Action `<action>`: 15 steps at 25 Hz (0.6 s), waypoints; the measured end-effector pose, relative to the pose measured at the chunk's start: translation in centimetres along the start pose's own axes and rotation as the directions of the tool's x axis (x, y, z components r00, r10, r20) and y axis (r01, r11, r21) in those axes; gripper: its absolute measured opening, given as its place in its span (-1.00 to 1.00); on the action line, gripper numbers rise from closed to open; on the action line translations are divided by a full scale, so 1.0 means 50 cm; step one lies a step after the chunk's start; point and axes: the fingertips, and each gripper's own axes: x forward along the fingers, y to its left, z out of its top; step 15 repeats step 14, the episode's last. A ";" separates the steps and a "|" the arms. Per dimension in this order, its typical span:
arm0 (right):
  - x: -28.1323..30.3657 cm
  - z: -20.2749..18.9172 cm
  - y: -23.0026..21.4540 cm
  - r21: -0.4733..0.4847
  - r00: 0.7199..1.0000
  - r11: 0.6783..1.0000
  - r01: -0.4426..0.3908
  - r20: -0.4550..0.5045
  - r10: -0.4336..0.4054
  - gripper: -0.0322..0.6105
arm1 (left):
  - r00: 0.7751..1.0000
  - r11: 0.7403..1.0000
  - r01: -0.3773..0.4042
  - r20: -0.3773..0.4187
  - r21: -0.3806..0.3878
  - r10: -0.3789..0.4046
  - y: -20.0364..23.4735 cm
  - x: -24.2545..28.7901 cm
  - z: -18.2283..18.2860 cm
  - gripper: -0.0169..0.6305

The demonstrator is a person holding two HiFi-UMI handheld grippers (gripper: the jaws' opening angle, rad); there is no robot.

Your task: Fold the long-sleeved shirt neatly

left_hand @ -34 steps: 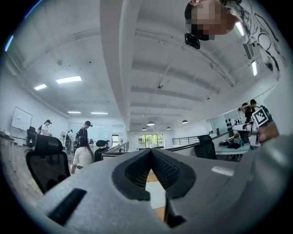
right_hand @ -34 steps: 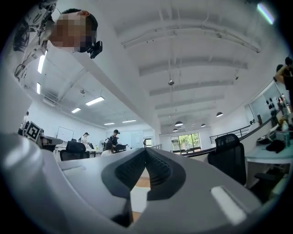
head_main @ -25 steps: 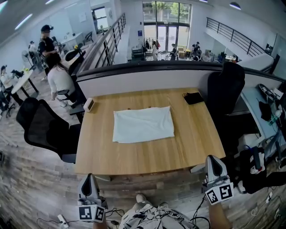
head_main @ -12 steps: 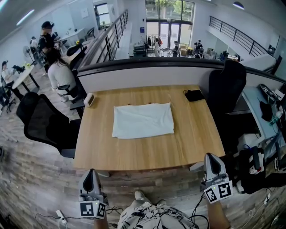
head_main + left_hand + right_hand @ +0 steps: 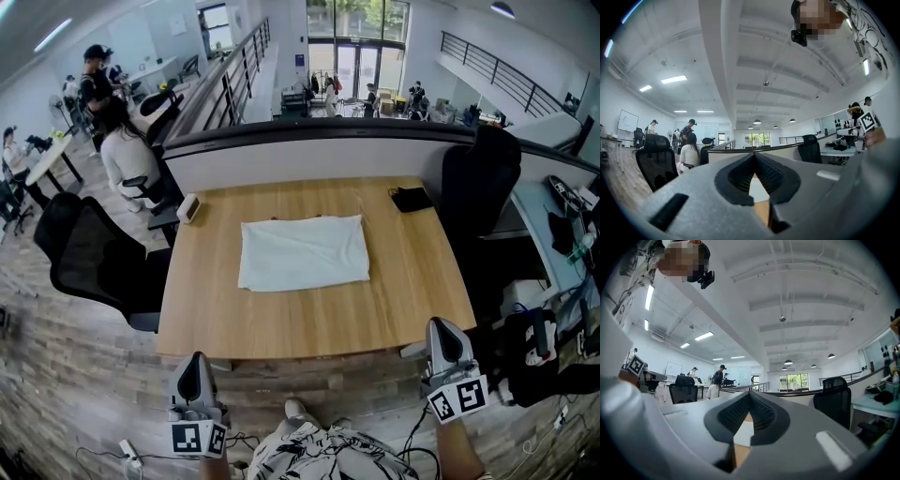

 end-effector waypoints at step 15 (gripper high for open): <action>0.047 -0.005 0.016 -0.007 1.000 1.000 -0.021 -0.008 0.021 -0.87 | 1.000 1.000 -0.007 -0.012 0.013 0.007 0.027 0.030 -0.007 -0.94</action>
